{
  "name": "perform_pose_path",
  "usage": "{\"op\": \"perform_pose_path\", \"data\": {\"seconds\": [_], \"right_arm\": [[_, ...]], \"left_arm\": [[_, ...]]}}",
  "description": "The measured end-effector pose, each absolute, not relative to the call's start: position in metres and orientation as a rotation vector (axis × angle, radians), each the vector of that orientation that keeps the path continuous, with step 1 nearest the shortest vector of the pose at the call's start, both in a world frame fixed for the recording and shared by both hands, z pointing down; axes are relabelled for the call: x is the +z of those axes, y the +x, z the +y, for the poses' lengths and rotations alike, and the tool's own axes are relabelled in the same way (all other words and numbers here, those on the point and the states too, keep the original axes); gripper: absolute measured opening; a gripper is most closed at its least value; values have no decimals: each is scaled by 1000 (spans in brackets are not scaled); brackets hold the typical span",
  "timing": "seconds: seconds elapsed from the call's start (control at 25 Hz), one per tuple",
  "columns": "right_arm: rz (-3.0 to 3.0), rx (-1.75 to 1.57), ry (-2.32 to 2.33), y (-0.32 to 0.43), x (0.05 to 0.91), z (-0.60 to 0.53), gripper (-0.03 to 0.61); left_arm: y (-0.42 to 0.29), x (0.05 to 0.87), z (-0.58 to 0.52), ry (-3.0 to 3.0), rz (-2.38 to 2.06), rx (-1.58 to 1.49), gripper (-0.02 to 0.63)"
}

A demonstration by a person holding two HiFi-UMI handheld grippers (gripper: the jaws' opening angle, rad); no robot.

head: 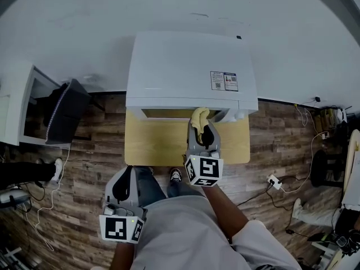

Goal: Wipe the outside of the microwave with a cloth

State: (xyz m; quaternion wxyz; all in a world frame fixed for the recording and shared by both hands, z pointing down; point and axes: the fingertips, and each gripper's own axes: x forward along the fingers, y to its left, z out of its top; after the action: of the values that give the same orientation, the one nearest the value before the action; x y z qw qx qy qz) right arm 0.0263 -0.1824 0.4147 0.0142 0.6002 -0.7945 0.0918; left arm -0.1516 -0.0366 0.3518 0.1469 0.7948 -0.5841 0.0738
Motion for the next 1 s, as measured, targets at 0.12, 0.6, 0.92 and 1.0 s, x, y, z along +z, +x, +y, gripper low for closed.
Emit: {"op": "perform_pose_path", "data": {"seconds": [0.12,0.6,0.92,1.0], "right_arm": [[-2504,286,1820,9,417,-182,117],[-2622,300,1638,-54,422,-180,117],[-2686,308,1531,-94,425,-180,117],[-2698,308,1507,-102,426,-180,117]], "left_arm": [[-156,351,-36,2282,-1687,215,-8],[-181,354,-28,2226,-1742,241,-9],[-188,354,-29,2207,-1758,238,-9],[-190,354,-29,2199,-1764,239,-8]]}}
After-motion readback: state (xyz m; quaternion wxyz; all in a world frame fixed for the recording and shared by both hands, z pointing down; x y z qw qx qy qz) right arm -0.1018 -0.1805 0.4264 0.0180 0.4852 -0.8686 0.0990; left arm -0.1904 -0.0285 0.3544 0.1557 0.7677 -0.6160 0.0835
